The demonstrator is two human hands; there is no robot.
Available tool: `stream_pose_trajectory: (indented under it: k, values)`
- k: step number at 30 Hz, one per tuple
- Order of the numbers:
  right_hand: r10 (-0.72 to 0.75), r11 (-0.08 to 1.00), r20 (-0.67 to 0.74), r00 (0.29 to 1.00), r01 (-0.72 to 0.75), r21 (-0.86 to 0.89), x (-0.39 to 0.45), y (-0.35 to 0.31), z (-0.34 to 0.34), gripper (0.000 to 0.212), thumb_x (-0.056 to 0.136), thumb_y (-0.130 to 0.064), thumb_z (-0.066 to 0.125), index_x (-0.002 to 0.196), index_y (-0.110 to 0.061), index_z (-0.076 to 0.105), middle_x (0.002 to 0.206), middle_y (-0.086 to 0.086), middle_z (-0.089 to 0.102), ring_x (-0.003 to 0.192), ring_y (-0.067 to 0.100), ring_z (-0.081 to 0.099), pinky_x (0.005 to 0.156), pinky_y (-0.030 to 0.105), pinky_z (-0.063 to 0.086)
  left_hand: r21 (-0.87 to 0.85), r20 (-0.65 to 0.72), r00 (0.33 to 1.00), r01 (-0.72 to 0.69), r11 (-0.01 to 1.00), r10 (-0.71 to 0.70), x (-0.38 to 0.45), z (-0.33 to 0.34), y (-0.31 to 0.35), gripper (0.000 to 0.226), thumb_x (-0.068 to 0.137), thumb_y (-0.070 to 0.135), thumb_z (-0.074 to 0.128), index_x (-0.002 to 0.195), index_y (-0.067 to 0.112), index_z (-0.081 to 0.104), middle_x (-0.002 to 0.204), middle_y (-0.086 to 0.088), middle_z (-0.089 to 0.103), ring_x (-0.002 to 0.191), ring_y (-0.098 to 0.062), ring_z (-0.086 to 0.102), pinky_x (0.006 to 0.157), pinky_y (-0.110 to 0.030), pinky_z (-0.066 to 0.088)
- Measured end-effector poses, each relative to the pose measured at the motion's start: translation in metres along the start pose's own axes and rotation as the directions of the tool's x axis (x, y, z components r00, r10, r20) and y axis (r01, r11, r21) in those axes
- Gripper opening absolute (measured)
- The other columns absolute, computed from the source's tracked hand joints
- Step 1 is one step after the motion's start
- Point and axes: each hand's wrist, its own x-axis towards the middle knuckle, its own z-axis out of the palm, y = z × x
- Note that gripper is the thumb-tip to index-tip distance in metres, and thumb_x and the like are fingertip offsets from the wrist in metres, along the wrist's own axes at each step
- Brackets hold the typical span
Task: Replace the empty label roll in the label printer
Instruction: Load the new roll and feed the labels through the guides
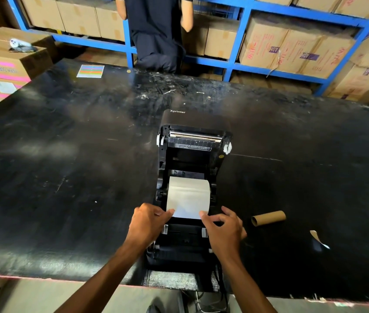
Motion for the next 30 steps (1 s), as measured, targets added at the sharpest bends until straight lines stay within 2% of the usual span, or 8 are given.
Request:
stream_pose_trajectory:
  k: [3, 5, 7, 10, 12, 14, 23, 30]
  values:
    - [0.014, 1.0, 0.003, 1.0, -0.014, -0.004, 0.0, 0.0, -0.001, 0.03, 0.074, -0.043, 0.074, 0.052, -0.029, 0.059, 0.135, -0.002, 0.052, 0.131, 0.016, 0.03, 0.112, 0.05, 0.017, -0.022, 0.012, 0.998, 0.056, 0.998, -0.056, 0.004, 0.0, -0.001, 0.063, 0.083, 0.039, 0.069, 0.034, 0.018, 0.035, 0.031, 0.01, 0.031, 0.03, -0.005, 0.027, 0.035, -0.01, 0.025]
    - [0.015, 1.0, -0.003, 1.0, -0.015, 0.0, 0.001, -0.001, -0.001, 0.028, 0.073, -0.044, 0.074, 0.054, -0.028, 0.061, 0.134, -0.002, 0.053, 0.13, 0.016, 0.031, 0.112, 0.05, 0.017, -0.006, 0.028, 0.997, 0.074, 0.997, -0.073, 0.006, -0.001, -0.001, 0.046, 0.083, 0.044, 0.068, 0.047, 0.02, 0.051, 0.047, 0.008, 0.048, 0.045, -0.009, 0.044, 0.045, -0.016, 0.038]
    - [0.006, 1.0, -0.02, 1.0, -0.005, 0.018, 0.003, -0.001, -0.001, 0.025, 0.072, -0.043, 0.075, 0.058, -0.027, 0.063, 0.133, -0.003, 0.053, 0.129, 0.015, 0.033, 0.112, 0.049, 0.016, 0.008, 0.048, 0.995, 0.083, 0.996, -0.084, 0.007, -0.002, 0.0, 0.041, 0.082, 0.046, 0.067, 0.059, 0.013, 0.061, 0.06, -0.002, 0.055, 0.056, -0.015, 0.052, 0.051, -0.022, 0.045]
    - [-0.03, 0.999, -0.051, 0.998, 0.032, 0.026, 0.008, -0.002, 0.0, 0.023, 0.071, -0.042, 0.076, 0.068, -0.023, 0.065, 0.128, -0.005, 0.052, 0.127, 0.012, 0.035, 0.112, 0.045, 0.014, -0.003, 0.03, 0.996, 0.086, 0.996, -0.085, 0.007, -0.003, 0.002, 0.046, 0.082, 0.043, 0.07, 0.064, 0.0, 0.071, 0.059, 0.001, 0.064, 0.052, -0.011, 0.061, 0.048, -0.017, 0.046]
    - [-0.052, 0.998, -0.059, 0.997, 0.054, 0.02, 0.01, -0.004, 0.002, 0.024, 0.071, -0.042, 0.076, 0.068, -0.021, 0.064, 0.124, -0.006, 0.052, 0.126, 0.012, 0.036, 0.111, 0.043, 0.014, -0.009, 0.025, 0.996, 0.09, 0.996, -0.089, 0.005, -0.004, 0.004, 0.041, 0.082, 0.039, 0.072, 0.062, 0.004, 0.072, 0.051, 0.006, 0.063, 0.04, -0.001, 0.056, 0.039, -0.012, 0.04]
    - [-0.077, 0.997, -0.065, 0.995, 0.078, 0.016, 0.011, -0.005, 0.004, 0.025, 0.071, -0.039, 0.077, 0.068, -0.019, 0.063, 0.122, -0.005, 0.055, 0.124, 0.014, 0.04, 0.107, 0.039, 0.015, -0.039, 0.037, 0.993, 0.11, 0.993, -0.109, 0.004, -0.005, 0.005, 0.042, 0.082, 0.036, 0.072, 0.054, 0.005, 0.068, 0.045, 0.002, 0.06, 0.031, -0.003, 0.046, 0.034, -0.013, 0.034]
    - [-0.125, 0.992, -0.061, 0.99, 0.127, 0.027, 0.008, 0.003, 0.005, 0.024, 0.071, -0.032, 0.078, 0.061, -0.022, 0.059, 0.119, -0.006, 0.058, 0.121, 0.013, 0.043, 0.107, 0.042, 0.019, -0.171, 0.092, 0.981, 0.183, 0.968, -0.169, 0.0, -0.009, 0.009, 0.034, 0.084, 0.033, 0.071, 0.062, 0.007, 0.073, 0.048, 0.0, 0.066, 0.038, -0.006, 0.055, 0.043, -0.018, 0.047]
    - [-0.099, 0.995, -0.031, 0.995, 0.099, -0.018, 0.005, 0.011, 0.006, 0.026, 0.071, -0.039, 0.077, 0.058, -0.024, 0.059, 0.122, -0.005, 0.057, 0.124, 0.013, 0.039, 0.107, 0.039, 0.016, -0.104, 0.075, 0.996, 0.061, 0.993, -0.054, 0.0, -0.009, 0.004, 0.028, 0.085, 0.029, 0.071, 0.065, 0.009, 0.071, 0.058, -0.001, 0.065, 0.044, -0.004, 0.05, 0.044, -0.016, 0.041]
